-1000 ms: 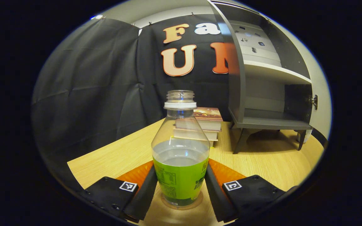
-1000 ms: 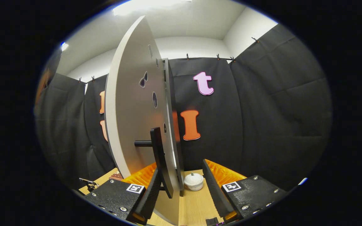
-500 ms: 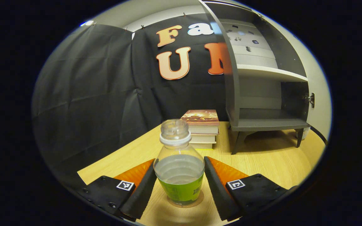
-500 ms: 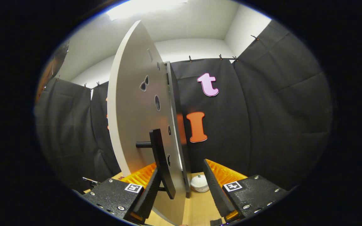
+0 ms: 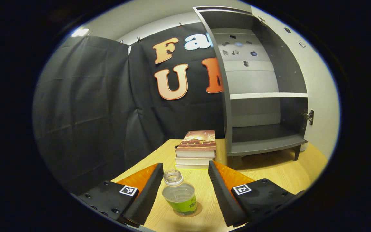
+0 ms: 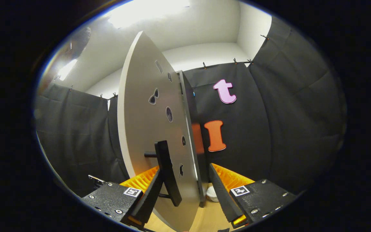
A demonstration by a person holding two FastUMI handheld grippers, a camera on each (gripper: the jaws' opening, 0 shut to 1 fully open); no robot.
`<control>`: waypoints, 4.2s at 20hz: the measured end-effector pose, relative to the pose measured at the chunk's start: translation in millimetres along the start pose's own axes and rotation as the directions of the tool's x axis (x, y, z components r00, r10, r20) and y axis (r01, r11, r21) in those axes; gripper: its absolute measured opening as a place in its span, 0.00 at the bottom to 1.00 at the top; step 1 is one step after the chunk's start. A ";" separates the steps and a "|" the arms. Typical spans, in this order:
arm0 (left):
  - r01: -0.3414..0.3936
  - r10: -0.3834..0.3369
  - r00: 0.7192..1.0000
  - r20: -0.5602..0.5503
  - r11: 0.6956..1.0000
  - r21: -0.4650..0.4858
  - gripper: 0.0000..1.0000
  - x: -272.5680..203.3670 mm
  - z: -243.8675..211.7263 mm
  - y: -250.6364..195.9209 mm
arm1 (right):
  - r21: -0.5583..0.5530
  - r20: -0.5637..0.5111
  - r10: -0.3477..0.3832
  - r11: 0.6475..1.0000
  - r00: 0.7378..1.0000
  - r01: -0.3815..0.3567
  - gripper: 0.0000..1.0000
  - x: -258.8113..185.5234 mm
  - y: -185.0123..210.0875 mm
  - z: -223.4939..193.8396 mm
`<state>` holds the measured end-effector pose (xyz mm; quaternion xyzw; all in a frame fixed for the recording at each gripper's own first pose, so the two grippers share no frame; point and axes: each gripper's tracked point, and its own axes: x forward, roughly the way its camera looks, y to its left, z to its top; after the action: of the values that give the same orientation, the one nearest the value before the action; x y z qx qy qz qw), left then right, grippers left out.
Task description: Open the cabinet door with the right hand, grasp the bottle in the cabinet with the left hand and place it on the coaster, then close the cabinet door with the right hand.
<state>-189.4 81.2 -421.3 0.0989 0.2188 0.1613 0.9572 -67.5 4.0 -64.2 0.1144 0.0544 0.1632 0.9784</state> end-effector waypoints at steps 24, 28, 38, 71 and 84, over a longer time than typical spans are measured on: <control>0.142 -0.140 0.986 0.095 0.990 -0.022 0.94 -23.6 133.4 -40.4 | 0.002 -0.053 0.211 0.978 0.976 -0.211 0.78 22.6 46.4 -29.6; 0.174 -0.170 0.980 0.101 0.984 -0.030 0.94 -19.9 149.4 -40.1 | 0.095 -0.043 0.281 0.956 0.959 -0.276 0.78 28.0 73.6 -45.1; 0.187 -0.174 0.978 0.113 0.975 -0.120 0.94 -9.5 170.2 -7.0 | 0.103 -0.083 0.386 0.920 0.919 -0.377 0.79 48.1 97.4 -82.7; 0.141 -0.134 0.980 0.145 0.989 -0.042 0.93 26.9 187.2 70.2 | 0.114 -0.195 0.262 0.963 0.945 -0.243 0.93 139.2 125.4 -118.6; 0.217 -0.203 0.953 0.225 0.975 -0.039 0.94 53.1 249.2 51.3 | 0.037 -0.207 0.166 0.986 0.964 -0.161 0.92 151.5 129.9 -131.7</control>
<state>-45.4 118.0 -208.0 0.0621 0.1160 0.0535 0.9899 16.3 200.9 -170.8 0.1104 0.1489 0.2539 0.9493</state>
